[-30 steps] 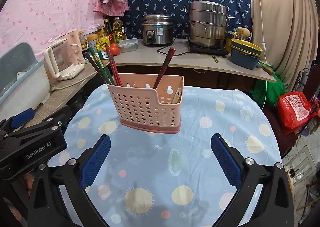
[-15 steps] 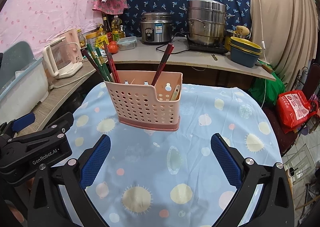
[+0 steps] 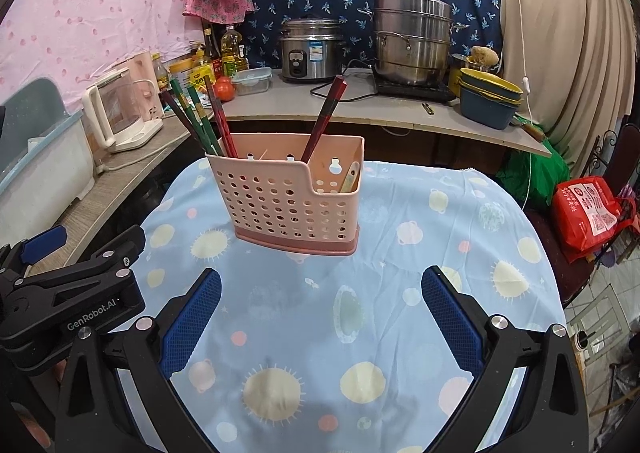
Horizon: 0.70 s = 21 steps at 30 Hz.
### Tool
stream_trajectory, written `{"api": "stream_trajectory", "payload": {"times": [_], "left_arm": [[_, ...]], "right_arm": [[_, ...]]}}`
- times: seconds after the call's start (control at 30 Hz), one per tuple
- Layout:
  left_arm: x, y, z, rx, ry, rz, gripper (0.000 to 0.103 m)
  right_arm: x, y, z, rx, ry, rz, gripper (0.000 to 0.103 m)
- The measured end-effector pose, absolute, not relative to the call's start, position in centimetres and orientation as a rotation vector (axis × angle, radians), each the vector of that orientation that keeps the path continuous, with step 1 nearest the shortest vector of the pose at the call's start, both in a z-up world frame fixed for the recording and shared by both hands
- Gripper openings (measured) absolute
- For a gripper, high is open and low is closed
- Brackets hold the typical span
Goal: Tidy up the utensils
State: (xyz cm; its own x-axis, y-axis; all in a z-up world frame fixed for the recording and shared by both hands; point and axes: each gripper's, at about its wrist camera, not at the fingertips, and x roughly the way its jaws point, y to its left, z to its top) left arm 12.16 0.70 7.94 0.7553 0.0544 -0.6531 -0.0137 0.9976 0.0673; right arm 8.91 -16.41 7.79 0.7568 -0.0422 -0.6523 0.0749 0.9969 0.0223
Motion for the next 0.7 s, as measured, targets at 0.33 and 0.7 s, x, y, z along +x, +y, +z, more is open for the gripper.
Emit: {"api": "stream_trajectory", "payload": {"times": [0.33, 0.7], "left_arm": [[12.17, 0.65, 7.8, 0.073, 0.712, 0.045, 0.096], [12.01, 0.85, 7.79, 0.078, 0.709, 0.062, 0.096]], "right_arm": [[8.89, -16.36, 7.63, 0.036, 0.709, -0.07, 0.097], [8.84, -16.22, 7.55, 0.028, 0.708, -0.073, 0.097]]}}
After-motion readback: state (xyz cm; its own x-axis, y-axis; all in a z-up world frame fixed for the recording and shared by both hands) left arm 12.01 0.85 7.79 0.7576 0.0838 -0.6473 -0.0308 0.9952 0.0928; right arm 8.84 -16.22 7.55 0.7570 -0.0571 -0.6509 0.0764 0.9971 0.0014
